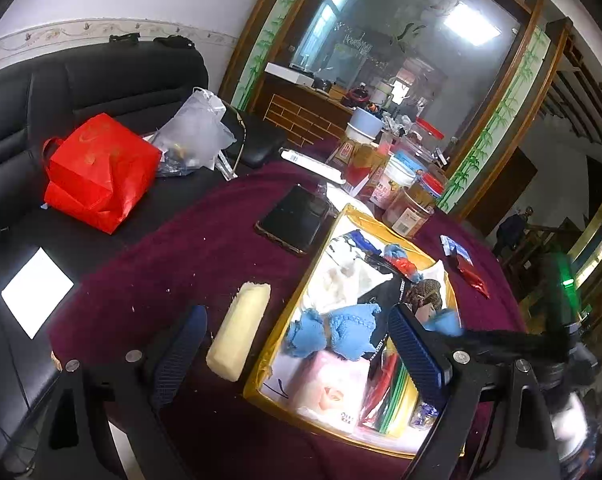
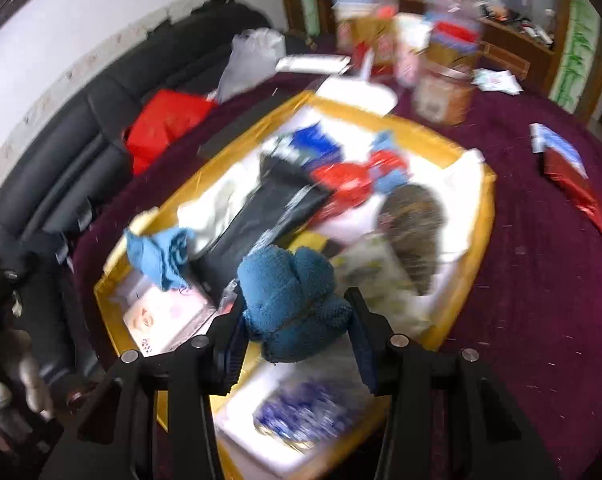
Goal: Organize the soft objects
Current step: 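Carry both blue towels over the tray with both grippers, then release both blue towels into the tray by opening both grippers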
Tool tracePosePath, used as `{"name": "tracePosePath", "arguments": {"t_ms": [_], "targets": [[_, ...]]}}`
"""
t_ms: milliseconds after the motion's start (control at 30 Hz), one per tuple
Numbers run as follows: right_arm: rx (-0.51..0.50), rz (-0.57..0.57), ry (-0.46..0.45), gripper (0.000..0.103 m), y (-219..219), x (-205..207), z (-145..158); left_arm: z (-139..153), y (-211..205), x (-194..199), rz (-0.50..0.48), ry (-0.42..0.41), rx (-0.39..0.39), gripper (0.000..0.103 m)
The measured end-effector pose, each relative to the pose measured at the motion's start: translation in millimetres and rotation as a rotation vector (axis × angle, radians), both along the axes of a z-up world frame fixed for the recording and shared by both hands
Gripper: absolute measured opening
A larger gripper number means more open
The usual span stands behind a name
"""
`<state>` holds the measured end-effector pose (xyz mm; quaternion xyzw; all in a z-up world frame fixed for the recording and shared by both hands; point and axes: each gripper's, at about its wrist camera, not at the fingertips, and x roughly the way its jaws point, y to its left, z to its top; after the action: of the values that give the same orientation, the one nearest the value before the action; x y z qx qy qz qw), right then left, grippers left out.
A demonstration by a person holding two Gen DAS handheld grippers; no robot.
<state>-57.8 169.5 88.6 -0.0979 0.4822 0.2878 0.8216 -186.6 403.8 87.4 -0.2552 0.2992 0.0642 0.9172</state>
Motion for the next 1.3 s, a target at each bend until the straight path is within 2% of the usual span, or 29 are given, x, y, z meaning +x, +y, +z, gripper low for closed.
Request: {"name": "tracePosePath", "arguments": {"t_ms": [133, 233, 367, 467, 567, 700, 767, 833, 933, 1033, 1133, 1233, 1300], "targets": [[-0.062, -0.090, -0.086, 0.045, -29.8, 10.3, 16.6, -0.2, -5.3, 3.4, 0.000, -0.016, 0.021, 0.094], [-0.063, -0.119, -0.045, 0.045, -38.5, 23.0, 8.8, -0.8, -12.3, 7.0, -0.025, -0.018, 0.020, 0.094], [-0.093, -0.134, -0.028, 0.045, -31.1, 35.9, -7.6, 4.6, -23.1, 6.0, -0.035, -0.020, 0.063, 0.094], [-0.136, -0.147, -0.002, 0.045, -18.1, 47.9, -24.3, 12.6, -31.3, 2.0, -0.010, -0.029, 0.134, 0.094], [-0.130, -0.177, 0.040, 0.045, -13.6, 55.9, -31.0, 25.9, -46.4, -4.6, 0.053, -0.056, 0.276, 0.095], [-0.155, -0.164, 0.038, 0.047, -9.2, 51.5, -31.1, 38.7, -59.8, -13.6, 0.123, -0.114, 0.369, 0.103], [-0.143, -0.143, 0.045, 0.052, -10.2, 50.0, -27.8, 47.9, -70.5, -17.3, 0.182, -0.140, 0.434, 0.103], [-0.097, -0.128, 0.035, 0.067, -15.4, 45.8, -21.0, 55.0, -77.9, -20.1, 0.212, -0.157, 0.468, 0.103], [-0.031, -0.124, -0.049, 0.081, -27.5, 24.3, -0.1, 64.6, -81.3, -26.0, 0.197, -0.184, 0.438, 0.103], [0.006, -0.097, -0.126, 0.082, -36.1, -2.6, 17.4, 68.7, -79.8, -20.9, 0.211, -0.145, 0.381, 0.103], [0.018, -0.055, -0.193, 0.084, -41.5, -30.4, 27.2, 68.4, -83.8, -18.3, 0.242, -0.105, 0.358, 0.103], [0.026, -0.017, -0.218, 0.086, -45.0, -52.4, 29.0, 69.0, -98.4, -20.2, 0.278, -0.072, 0.403, 0.103], [0.032, 0.011, -0.220, 0.086, -46.5, -65.7, 26.7, 69.3, -110.6, -19.4, 0.312, -0.040, 0.462, 0.103]]}}
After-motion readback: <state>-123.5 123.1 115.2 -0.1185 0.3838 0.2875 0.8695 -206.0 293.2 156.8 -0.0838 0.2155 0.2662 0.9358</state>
